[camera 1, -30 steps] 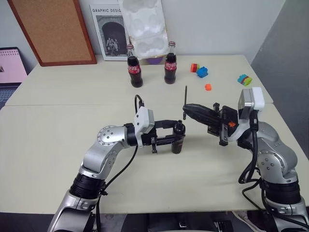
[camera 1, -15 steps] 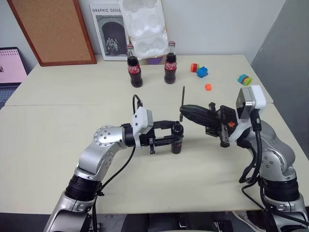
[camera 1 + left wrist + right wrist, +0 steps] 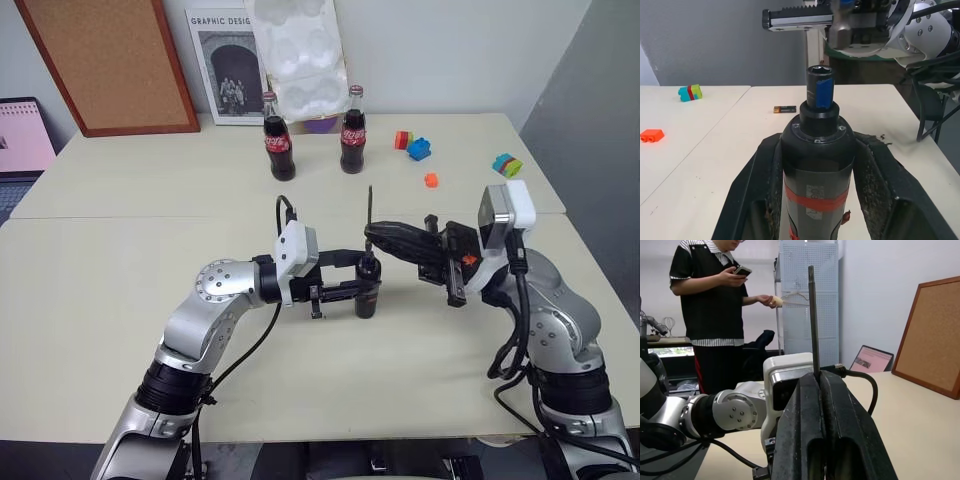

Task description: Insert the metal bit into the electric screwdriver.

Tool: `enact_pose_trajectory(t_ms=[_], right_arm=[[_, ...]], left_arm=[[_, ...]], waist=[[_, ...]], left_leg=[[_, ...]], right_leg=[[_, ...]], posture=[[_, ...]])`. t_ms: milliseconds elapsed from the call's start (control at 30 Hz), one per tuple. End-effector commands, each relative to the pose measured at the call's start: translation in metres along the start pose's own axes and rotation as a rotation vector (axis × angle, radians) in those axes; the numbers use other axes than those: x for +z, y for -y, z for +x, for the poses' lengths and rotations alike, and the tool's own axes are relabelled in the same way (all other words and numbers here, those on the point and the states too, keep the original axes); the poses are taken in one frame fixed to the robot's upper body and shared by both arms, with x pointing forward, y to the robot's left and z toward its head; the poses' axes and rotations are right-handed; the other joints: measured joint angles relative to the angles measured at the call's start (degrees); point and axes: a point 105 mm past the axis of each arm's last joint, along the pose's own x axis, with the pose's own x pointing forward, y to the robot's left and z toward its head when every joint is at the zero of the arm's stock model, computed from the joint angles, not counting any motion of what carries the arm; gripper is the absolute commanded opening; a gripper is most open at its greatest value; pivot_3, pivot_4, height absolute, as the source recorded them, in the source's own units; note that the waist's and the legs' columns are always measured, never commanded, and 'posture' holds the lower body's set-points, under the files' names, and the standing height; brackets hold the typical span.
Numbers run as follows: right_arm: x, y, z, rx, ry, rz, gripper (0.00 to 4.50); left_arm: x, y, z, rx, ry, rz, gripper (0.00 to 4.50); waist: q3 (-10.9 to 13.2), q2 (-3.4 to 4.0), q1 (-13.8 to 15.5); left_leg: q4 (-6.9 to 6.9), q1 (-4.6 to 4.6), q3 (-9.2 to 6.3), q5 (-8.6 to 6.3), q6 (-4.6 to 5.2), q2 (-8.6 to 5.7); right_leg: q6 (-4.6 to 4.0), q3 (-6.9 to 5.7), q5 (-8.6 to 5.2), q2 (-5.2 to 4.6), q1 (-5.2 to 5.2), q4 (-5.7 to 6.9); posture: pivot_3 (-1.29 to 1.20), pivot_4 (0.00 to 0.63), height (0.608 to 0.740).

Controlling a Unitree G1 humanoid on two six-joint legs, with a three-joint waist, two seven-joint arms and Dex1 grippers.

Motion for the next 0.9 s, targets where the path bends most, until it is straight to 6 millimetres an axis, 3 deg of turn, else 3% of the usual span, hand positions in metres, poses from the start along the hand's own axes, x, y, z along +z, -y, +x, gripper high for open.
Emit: enact_pose_trajectory(t_ms=[33,533,767,900], right_arm=[[0.006,0.001,0.001,0.01,0.016,-0.052,0.0],[-0.003,-0.001,-0.005,0.02,-0.045,-0.046,0.0],[-0.022,0.006,-0.012,0.012,-0.272,0.01,0.0],[-0.021,0.007,-0.013,0.034,-0.311,0.08,0.0]], left_arm=[[-0.003,-0.001,-0.001,-0.002,-0.031,0.009,1.64],[-0.003,-0.003,-0.001,0.003,-0.03,0.013,1.64],[-0.002,-0.003,0.0,0.001,-0.026,0.017,1.64],[-0.002,-0.002,0.001,0.001,-0.025,0.018,1.64]], waist=[[0.0,0.0,0.0],[0.0,0.0,0.0],[0.0,0.0,0.0],[0.0,0.01,0.0]], left_leg=[[0.0,0.0,0.0,0.0,0.0,0.0],[0.0,0.0,-0.01,0.0,0.0,0.0],[0.0,0.09,0.01,0.0,0.0,-0.01],[-0.01,0.16,0.0,0.0,0.0,0.0]], right_leg=[[0.0,0.0,0.0,0.0,0.0,0.0],[0.0,-0.01,0.0,0.0,0.0,0.0],[0.0,0.01,0.0,-0.01,0.08,0.0],[0.0,-0.05,0.0,-0.01,0.14,0.01]], posture=[[0.0,0.15,0.74],[0.0,0.15,0.74],[0.0,0.15,0.74],[0.0,0.15,0.74]])
